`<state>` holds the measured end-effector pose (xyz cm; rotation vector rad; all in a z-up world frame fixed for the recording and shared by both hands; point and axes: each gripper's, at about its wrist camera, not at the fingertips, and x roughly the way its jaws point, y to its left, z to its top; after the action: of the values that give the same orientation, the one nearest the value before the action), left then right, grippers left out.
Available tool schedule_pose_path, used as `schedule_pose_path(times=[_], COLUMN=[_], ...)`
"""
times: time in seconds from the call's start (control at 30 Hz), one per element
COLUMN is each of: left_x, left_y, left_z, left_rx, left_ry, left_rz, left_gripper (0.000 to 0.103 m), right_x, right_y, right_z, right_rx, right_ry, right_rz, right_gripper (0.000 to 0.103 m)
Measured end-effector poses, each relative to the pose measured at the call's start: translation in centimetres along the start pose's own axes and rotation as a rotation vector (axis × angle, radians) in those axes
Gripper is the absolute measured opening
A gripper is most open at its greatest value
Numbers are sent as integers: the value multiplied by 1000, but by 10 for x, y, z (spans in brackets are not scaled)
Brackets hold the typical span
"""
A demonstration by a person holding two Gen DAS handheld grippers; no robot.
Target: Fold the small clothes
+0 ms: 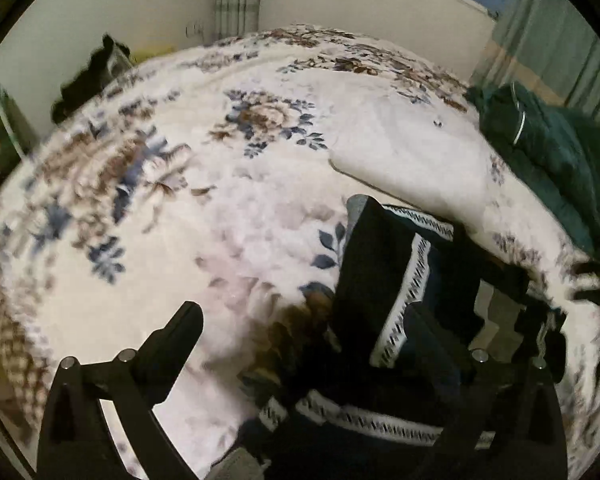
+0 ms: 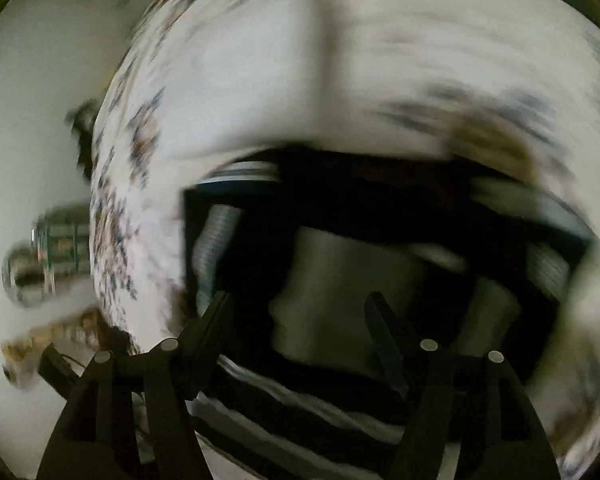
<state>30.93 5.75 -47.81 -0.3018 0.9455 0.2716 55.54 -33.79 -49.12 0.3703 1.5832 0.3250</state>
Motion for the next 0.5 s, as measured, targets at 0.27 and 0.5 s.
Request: schedule_pose_path(times=[0.27, 0.5], left_x=[-53, -49], left_y=[-93, -167], left_z=[-96, -228], left_rx=[29, 139], left_ry=[76, 324], left_rz=[78, 169], left_gripper=[102, 102], right_x=[-34, 50], right_y=[-221, -257], right_z=[-3, 64], right_rx=[315, 311], right_ry=[-62, 33], right_rz=[120, 244], right_gripper=[70, 70])
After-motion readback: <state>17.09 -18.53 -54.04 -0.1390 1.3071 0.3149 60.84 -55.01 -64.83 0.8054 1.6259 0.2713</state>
